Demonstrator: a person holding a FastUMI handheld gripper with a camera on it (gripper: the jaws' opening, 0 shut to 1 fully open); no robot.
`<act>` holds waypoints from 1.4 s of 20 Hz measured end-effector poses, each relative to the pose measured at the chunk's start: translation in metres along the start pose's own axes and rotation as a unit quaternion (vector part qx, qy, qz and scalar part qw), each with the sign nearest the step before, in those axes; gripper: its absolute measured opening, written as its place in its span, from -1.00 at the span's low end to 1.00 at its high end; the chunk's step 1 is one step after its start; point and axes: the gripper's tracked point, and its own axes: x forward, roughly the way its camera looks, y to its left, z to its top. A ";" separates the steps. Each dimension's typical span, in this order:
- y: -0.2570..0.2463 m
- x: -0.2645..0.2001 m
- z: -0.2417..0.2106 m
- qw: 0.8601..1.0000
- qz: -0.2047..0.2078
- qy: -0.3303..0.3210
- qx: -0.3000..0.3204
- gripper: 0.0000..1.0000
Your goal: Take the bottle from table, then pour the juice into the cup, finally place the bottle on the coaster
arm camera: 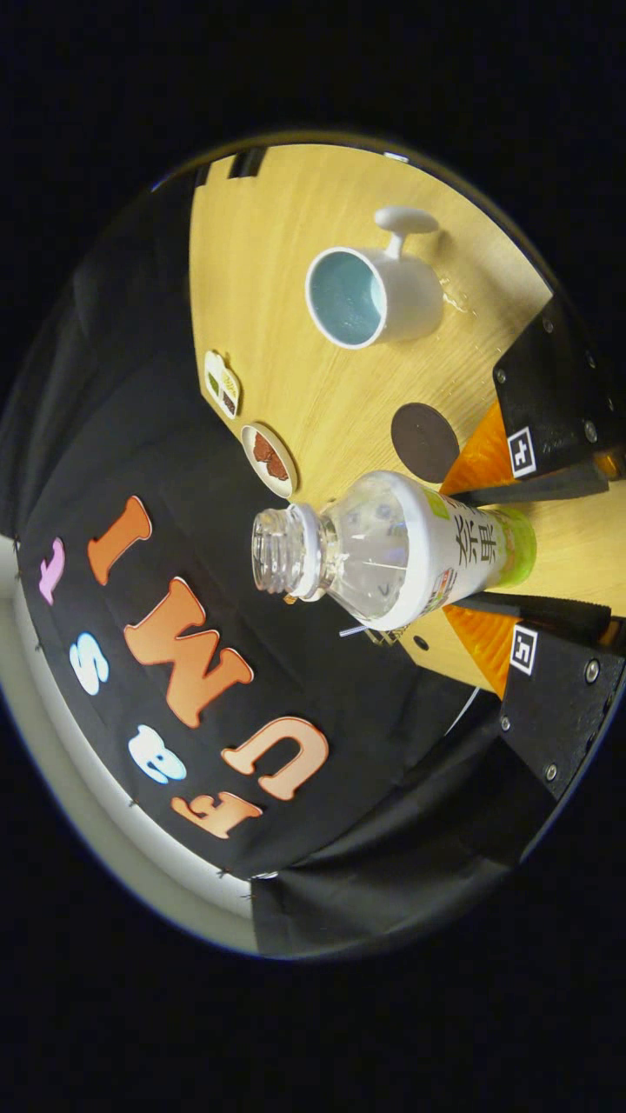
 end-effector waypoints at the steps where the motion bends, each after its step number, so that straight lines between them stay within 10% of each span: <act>1: 0.002 0.001 0.000 1.000 0.006 0.000 0.020 -0.06; 28: 0.002 0.013 0.034 0.930 0.046 -0.032 0.363 -0.06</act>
